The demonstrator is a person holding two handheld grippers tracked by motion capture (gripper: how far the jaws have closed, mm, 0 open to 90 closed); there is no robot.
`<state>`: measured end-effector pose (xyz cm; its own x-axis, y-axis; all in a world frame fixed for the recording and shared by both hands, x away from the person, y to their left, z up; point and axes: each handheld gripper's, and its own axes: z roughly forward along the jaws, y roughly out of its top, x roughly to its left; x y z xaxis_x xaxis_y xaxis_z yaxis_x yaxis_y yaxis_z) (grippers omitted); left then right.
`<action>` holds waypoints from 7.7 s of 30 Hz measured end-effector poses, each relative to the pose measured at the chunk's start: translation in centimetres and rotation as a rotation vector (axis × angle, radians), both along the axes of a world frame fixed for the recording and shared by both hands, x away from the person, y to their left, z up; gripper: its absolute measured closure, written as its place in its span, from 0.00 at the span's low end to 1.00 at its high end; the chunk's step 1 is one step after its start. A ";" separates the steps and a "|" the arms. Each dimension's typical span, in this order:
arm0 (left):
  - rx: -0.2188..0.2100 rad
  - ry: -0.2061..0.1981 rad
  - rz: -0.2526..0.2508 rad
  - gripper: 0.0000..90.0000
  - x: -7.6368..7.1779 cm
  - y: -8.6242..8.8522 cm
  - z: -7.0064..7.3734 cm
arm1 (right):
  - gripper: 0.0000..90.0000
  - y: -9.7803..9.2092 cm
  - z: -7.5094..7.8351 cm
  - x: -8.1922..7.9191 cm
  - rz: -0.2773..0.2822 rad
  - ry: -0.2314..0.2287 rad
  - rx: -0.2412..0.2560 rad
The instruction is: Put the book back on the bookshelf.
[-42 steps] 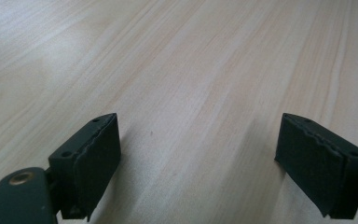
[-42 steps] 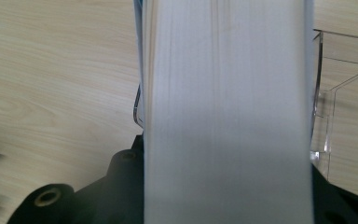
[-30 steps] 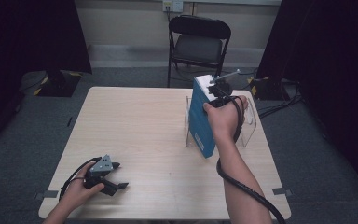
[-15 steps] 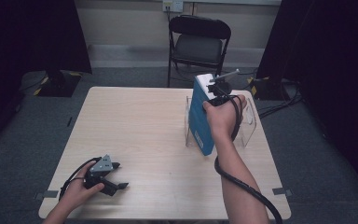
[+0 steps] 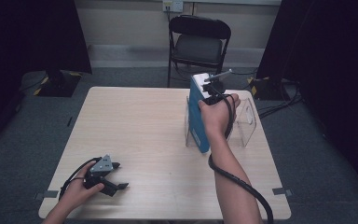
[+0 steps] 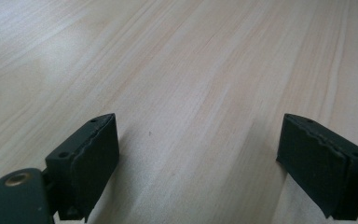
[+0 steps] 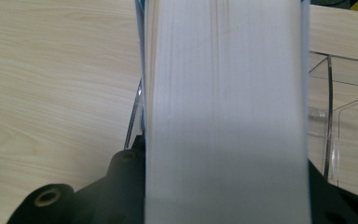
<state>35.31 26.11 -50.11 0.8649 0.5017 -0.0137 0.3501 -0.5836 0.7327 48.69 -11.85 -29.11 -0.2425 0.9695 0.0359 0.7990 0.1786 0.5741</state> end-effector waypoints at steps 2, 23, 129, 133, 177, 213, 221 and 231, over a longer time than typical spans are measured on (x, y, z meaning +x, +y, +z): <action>0.004 -0.004 0.005 0.14 0.0 0.0 0.0 | 0.69 0.1 -0.2 0.2 0.001 -0.011 -0.004; -0.003 -0.004 -0.004 0.14 0.0 0.0 0.0 | 0.66 0.1 -0.9 0.2 0.026 0.015 -0.007; 0.033 0.010 -0.065 0.00 -0.1 -0.4 -0.1 | 0.20 -2.2 -0.6 -3.3 0.225 -0.067 0.081; 0.033 0.009 -0.065 0.00 -0.1 -0.4 -0.1 | 0.20 -2.2 -0.7 -3.7 0.250 -0.070 0.088; 0.031 0.008 -0.057 0.00 -0.3 -0.5 -0.1 | 0.20 -5.1 -2.6 -8.1 0.294 -0.078 0.135; 0.032 0.010 -0.055 0.00 -0.4 -0.5 -0.1 | 0.21 -7.5 -8.2 -9.6 0.292 -0.029 0.160; 0.032 0.010 -0.055 0.00 -0.4 -0.5 -0.1 | 0.21 -8.0 -9.1 -9.7 0.283 -0.009 0.146; 0.022 0.011 -0.059 0.00 -0.3 -0.5 -0.2 | 0.21 -9.0 -10.1 -9.9 0.251 0.003 0.139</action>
<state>34.97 25.62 -50.31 0.8927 0.4505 -0.0131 0.3229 -0.6191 0.7159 38.84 -20.85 -39.26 -0.4739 0.8649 0.1654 0.7414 0.2905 0.6050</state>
